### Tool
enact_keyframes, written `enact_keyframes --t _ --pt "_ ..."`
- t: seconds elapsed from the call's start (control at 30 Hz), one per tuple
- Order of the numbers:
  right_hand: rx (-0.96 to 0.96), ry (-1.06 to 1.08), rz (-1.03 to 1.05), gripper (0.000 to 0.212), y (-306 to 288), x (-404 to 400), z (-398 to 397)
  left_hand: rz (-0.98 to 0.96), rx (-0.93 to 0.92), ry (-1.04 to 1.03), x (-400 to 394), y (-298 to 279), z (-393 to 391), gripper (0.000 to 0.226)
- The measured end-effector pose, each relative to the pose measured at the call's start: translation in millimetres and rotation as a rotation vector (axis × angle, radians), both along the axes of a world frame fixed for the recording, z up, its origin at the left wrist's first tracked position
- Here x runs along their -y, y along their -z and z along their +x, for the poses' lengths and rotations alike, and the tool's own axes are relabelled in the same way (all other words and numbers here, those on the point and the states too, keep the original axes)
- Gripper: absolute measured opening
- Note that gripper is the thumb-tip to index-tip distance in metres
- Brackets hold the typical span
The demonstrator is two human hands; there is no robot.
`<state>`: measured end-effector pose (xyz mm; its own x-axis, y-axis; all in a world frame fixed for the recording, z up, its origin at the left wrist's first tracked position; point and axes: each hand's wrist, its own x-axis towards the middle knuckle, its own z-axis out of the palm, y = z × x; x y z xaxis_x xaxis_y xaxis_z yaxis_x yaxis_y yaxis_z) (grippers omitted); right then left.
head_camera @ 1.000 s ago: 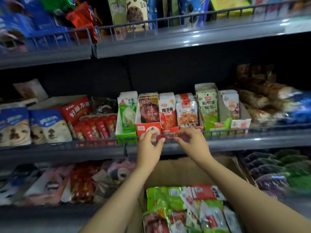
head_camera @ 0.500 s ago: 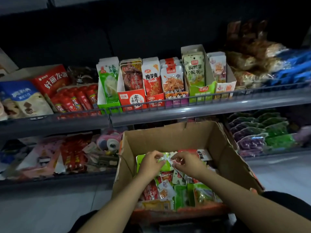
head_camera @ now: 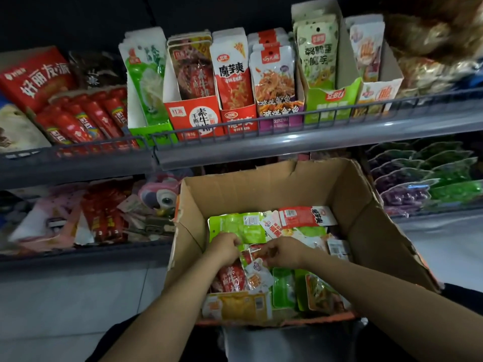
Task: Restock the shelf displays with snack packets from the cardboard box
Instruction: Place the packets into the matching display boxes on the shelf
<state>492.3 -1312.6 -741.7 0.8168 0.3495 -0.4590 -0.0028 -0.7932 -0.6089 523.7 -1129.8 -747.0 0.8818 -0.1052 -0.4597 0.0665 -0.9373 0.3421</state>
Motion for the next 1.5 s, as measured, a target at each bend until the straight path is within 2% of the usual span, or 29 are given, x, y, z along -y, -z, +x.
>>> enact_keyframes --t 0.13,0.3,0.43,0.57,0.63,0.77,0.9,1.03,1.13,1.2,1.3,1.4,1.5 --pt "-0.106 0.002 0.013 0.04 13 -6 4 0.043 0.02 -0.016 -6 2 4 0.044" --pt "-0.157 0.057 0.099 0.036 12 -7 5 -0.069 0.026 -0.082 -4 -6 8 0.01" --pt "-0.161 0.149 0.227 0.028 -1 -2 6 -0.181 -0.01 -0.06 7 -33 10 0.011" --pt "-0.1 0.249 0.342 0.008 -19 3 6 -0.249 -0.007 0.018 15 -70 12 0.015" --pt "-0.055 0.298 0.389 0.013 -31 4 7 -0.295 0.021 0.035 19 -92 11 0.015" --pt "0.096 0.39 0.441 0.008 -71 8 5 -0.397 0.131 0.03 25 -133 7 0.012" --pt "0.219 0.494 0.492 0.019 -105 13 1 -0.396 0.334 -0.056 24 -160 2 0.011" --pt "0.306 0.592 0.552 0.017 -135 21 -3 -0.471 0.425 -0.247 16 -180 -7 0.026" --pt "0.3 0.632 0.633 0.017 -157 23 -5 -0.633 0.337 -0.379 13 -194 -15 0.028" --pt "0.245 0.674 0.745 0.016 -170 22 -5 -0.817 0.214 -0.499 11 -204 -18 0.026" --pt "0.231 0.668 0.771 0.015 -191 21 -2 -1.048 0.051 -0.623 9 -221 -23 0.022" --pt "0.274 0.628 0.749 0.012 -212 17 2 -1.164 -0.001 -0.635 6 -238 -24 0.014" --pt "0.295 0.595 0.766 0.013 -228 10 6 -1.192 0.036 -0.627 2 -253 -21 0.013"
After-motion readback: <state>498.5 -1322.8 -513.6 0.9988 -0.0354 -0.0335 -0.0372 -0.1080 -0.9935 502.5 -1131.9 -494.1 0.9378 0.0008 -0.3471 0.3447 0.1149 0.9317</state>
